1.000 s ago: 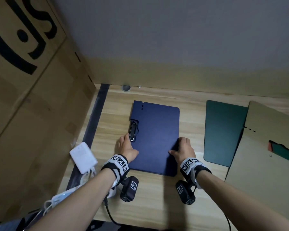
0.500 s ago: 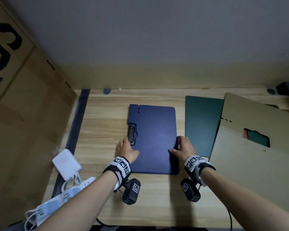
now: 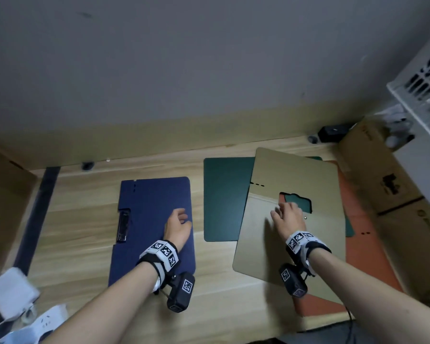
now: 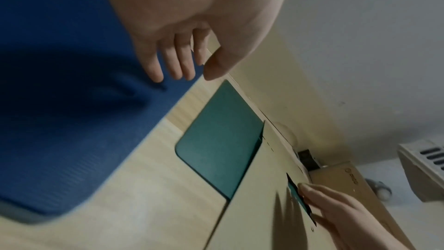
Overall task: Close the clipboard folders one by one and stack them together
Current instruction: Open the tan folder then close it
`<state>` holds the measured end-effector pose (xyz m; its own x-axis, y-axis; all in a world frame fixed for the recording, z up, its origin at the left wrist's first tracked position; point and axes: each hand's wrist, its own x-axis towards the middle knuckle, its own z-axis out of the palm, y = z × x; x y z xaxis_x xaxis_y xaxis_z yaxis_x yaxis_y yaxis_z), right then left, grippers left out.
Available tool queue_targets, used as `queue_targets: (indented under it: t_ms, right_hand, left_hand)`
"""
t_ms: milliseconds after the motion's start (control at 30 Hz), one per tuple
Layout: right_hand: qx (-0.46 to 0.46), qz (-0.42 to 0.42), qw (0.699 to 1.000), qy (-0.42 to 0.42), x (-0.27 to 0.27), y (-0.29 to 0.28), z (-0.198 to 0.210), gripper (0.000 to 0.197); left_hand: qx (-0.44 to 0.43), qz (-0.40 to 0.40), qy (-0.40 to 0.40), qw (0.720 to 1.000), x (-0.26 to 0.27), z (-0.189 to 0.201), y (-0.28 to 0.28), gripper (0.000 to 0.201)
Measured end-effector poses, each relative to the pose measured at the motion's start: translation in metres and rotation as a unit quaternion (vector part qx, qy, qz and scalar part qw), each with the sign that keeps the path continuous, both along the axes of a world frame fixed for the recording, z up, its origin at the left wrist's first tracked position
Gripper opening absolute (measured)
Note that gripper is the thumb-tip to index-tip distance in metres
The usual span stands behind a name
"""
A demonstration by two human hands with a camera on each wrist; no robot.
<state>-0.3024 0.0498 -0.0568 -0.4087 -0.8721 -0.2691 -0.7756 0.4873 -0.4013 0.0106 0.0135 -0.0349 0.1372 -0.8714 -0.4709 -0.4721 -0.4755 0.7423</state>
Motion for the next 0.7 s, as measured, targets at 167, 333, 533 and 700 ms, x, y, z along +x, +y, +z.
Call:
queue_targets:
  t_ms: [167, 333, 533, 700]
  right_hand:
    - [0.053, 0.028, 0.997, 0.038, -0.038, -0.027, -0.009, 0.043]
    - [0.062, 0.009, 0.998, -0.003, -0.034, -0.057, -0.024, 0.043]
    - [0.056, 0.03, 0.998, -0.013, -0.022, -0.058, -0.029, 0.04]
    - [0.021, 0.056, 0.995, -0.074, -0.018, -0.038, -0.018, 0.036]
  left_hand:
    - [0.004, -0.009, 0.014, 1.0, -0.044, -0.01, 0.03, 0.042]
    - [0.011, -0.015, 0.008, 1.0, -0.043, -0.018, 0.063, 0.035]
    - [0.002, 0.004, 0.007, 1.0, -0.029, -0.015, 0.081, 0.033]
    - [-0.016, -0.021, 0.008, 1.0, -0.028, 0.002, 0.082, 0.032]
